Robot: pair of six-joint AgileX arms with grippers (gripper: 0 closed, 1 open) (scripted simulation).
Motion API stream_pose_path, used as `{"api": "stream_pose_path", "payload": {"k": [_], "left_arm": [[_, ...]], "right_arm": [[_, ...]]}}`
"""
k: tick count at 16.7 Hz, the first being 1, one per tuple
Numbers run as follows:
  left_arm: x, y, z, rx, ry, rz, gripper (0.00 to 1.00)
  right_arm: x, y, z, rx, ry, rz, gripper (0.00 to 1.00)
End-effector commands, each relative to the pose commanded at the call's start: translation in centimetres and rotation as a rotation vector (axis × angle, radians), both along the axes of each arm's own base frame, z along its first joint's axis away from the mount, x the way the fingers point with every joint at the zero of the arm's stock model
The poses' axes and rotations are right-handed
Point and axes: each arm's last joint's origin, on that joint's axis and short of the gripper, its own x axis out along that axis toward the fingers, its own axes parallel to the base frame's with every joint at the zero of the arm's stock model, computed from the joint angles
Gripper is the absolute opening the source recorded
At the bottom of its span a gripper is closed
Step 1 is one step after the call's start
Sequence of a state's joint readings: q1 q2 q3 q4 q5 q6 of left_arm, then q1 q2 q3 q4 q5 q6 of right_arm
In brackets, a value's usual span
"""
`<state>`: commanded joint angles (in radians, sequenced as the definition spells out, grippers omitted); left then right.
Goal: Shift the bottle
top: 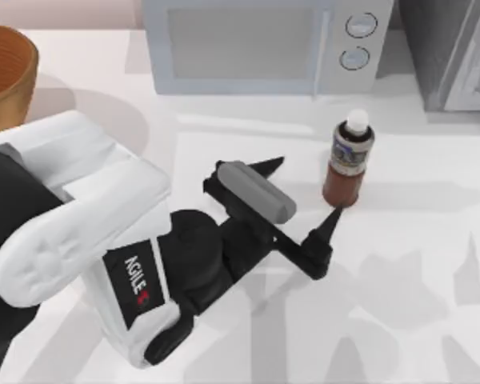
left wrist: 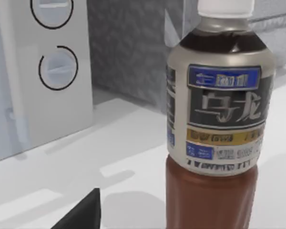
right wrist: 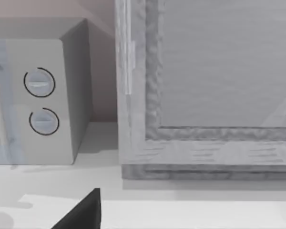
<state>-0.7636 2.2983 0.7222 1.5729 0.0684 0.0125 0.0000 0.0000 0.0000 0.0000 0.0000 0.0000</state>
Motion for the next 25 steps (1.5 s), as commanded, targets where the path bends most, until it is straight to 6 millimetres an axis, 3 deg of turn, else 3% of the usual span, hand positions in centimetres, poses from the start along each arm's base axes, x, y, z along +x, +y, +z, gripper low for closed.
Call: {"api": "stream_pose_path", "payload": {"k": [4, 13, 19, 25], "left_arm": [[0.6, -0.5, -0.1, 0.003, 0.003, 0.001, 1.00], [6.5, -6.8, -0.1, -0.002, -0.002, 0.000, 1.00], [6.9, -7.2, 0.0, 0.000, 0.000, 0.000, 1.00], [6.9, -7.2, 0.0, 0.000, 0.000, 0.000, 0.55]], "right_arm": [[0.0, 0.0, 0.0, 0.000, 0.000, 0.000, 1.00], [0.0, 0.0, 0.0, 0.000, 0.000, 0.000, 1.00], [0.0, 0.0, 0.0, 0.000, 0.000, 0.000, 1.00], [0.0, 0.0, 0.0, 0.000, 0.000, 0.000, 1.00]]}}
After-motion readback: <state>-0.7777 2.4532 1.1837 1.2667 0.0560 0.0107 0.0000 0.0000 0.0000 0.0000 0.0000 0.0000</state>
